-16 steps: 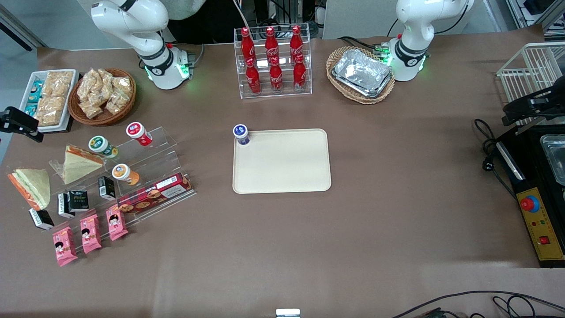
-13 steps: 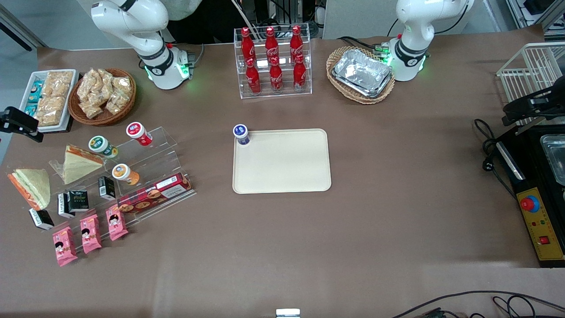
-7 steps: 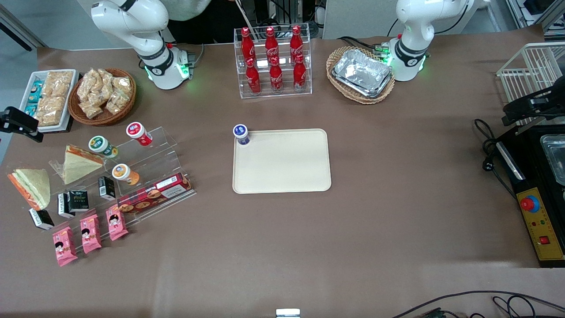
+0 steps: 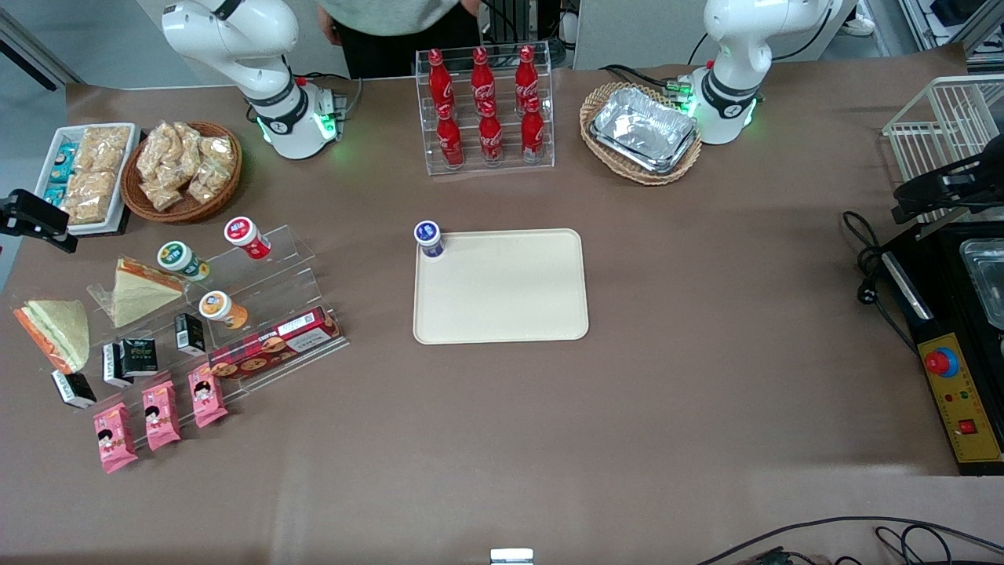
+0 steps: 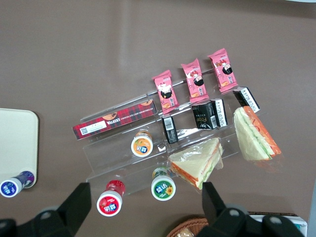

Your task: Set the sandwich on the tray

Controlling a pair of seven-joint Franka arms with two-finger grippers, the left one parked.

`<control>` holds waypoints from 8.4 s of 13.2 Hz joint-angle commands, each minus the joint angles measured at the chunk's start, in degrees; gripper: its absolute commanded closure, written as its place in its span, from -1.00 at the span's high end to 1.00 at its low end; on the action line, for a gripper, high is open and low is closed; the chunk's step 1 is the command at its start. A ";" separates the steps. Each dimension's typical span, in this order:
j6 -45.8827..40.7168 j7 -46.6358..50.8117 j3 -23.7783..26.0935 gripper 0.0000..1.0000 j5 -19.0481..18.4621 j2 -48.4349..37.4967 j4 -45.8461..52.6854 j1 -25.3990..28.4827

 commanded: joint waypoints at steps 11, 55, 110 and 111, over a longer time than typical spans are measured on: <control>-0.11 -0.17 -0.41 1.00 0.96 -0.28 0.27 -0.21; 21.94 -43.58 -17.38 1.00 9.91 20.55 -9.57 -9.26; -3.56 -0.53 9.06 -1.00 12.56 7.18 4.05 15.68; -1.89 -0.52 10.38 -1.00 11.77 7.80 3.96 16.65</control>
